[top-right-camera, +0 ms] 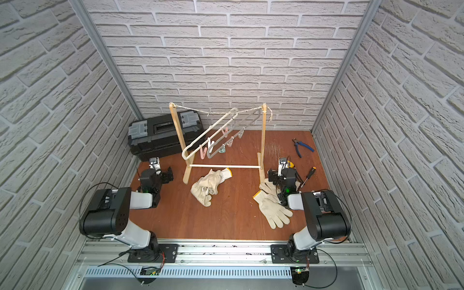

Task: Clip the gloves onto a hanger to dry
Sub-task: Pick up the glove from the center of the board.

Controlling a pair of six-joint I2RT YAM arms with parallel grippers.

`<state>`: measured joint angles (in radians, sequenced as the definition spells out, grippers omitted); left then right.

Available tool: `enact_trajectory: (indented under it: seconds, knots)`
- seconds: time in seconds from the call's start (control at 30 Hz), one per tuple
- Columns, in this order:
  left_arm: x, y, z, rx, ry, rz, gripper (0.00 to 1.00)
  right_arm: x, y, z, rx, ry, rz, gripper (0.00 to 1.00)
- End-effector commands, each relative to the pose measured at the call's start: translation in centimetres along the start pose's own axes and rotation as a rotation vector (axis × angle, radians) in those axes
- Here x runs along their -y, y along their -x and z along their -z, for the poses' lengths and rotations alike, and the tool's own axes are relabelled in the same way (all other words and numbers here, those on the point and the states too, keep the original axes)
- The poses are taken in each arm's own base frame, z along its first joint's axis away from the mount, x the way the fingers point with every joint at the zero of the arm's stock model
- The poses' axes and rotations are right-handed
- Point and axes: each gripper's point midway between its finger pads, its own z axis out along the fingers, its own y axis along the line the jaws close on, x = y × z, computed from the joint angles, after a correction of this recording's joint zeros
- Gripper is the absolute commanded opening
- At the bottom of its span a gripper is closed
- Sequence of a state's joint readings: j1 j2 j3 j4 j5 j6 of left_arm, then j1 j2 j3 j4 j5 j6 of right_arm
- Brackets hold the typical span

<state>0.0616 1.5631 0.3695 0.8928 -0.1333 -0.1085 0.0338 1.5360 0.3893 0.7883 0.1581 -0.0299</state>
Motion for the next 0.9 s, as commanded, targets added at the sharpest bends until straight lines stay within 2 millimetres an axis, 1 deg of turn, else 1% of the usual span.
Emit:
enact_trajectory:
  seconds: [0.0, 0.87]
  knots:
    - [-0.18, 1.04, -0.14, 0.035, 0.007, 0.013, 0.98, 0.29, 2.09, 0.1, 0.06, -0.001, -0.025, 0.99]
    - [-0.17, 1.02, -0.16, 0.032, 0.005, 0.014, 0.98, 0.31, 2.12, 0.03, 0.058, 0.005, -0.029, 0.99]
